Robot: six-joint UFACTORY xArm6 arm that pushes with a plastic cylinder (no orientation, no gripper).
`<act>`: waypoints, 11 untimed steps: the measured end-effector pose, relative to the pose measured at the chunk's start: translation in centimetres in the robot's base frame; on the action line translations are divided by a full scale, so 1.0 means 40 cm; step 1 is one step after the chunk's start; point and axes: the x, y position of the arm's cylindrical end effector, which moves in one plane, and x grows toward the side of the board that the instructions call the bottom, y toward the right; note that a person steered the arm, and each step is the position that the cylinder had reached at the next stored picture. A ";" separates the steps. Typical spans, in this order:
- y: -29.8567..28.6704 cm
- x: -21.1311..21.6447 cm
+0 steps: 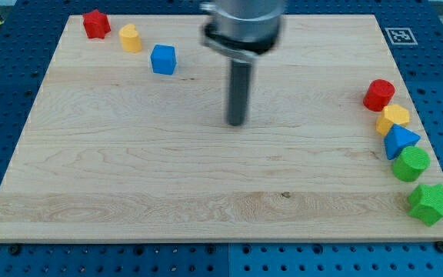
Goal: Push the blue cube towards the right
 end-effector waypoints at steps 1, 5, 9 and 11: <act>-0.272 -0.089; -0.234 -0.309; -0.043 -0.262; 0.146 -0.269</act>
